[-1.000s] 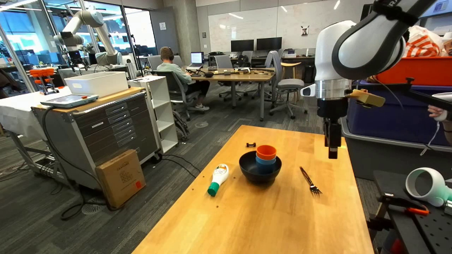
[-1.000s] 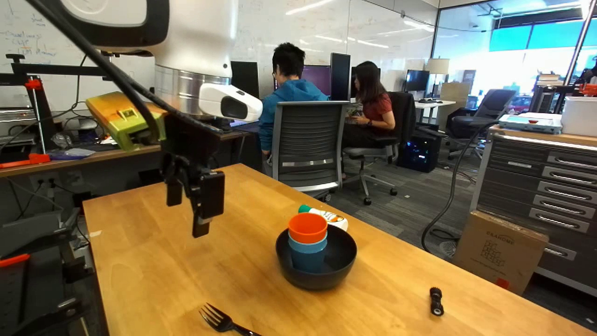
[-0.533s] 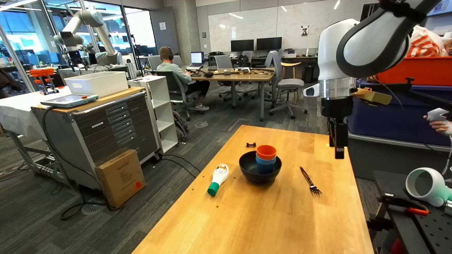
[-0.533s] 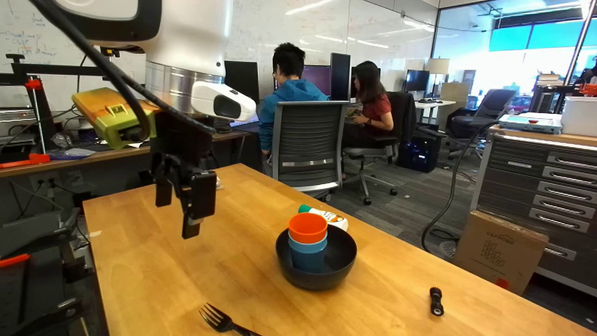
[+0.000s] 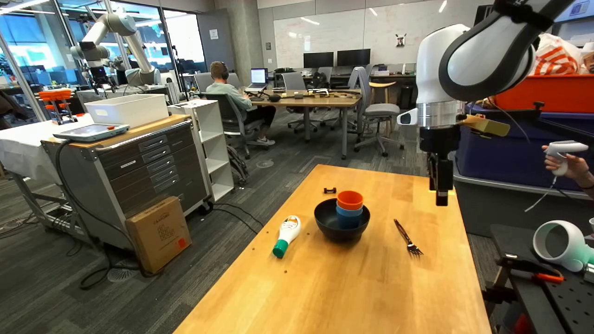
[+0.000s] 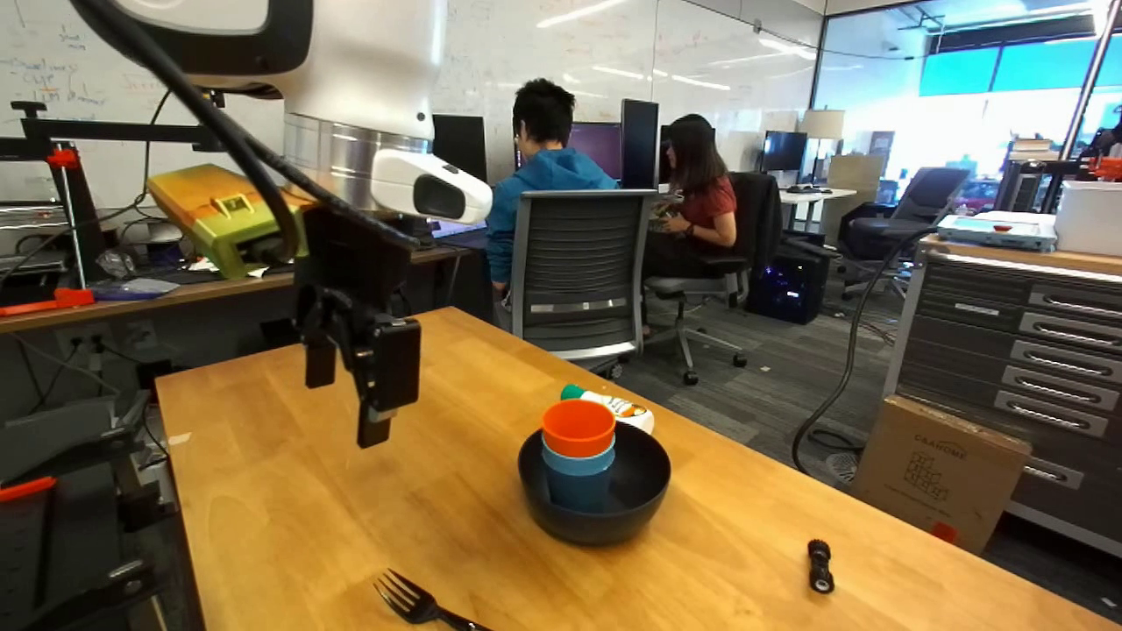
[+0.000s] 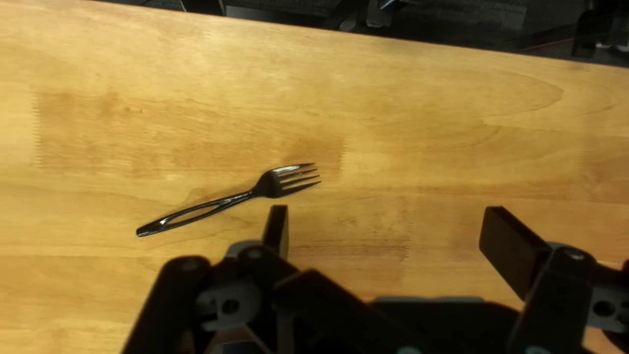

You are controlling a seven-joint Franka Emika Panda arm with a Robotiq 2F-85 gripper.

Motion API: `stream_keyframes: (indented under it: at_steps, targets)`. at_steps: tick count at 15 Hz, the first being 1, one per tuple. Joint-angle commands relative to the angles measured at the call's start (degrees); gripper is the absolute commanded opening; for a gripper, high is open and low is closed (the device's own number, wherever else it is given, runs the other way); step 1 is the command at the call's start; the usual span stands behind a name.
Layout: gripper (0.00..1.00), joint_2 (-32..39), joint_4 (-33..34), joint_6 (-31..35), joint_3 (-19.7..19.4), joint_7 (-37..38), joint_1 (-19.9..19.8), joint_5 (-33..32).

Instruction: Put the cups into each other in the black bowl and put the fork in them beginning with the dark blue one, then the light blue one, and finally the orange one

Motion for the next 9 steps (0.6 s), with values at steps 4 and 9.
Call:
stream_keyframes:
  at_steps: [4,9]
  targets:
    - [1.0,3.57,2.56,12.49,-3.7,11.52,0.32,0.82]
    - [1.0,7.98,1.19,17.17,-4.83,24.58,0.24,-0.44]
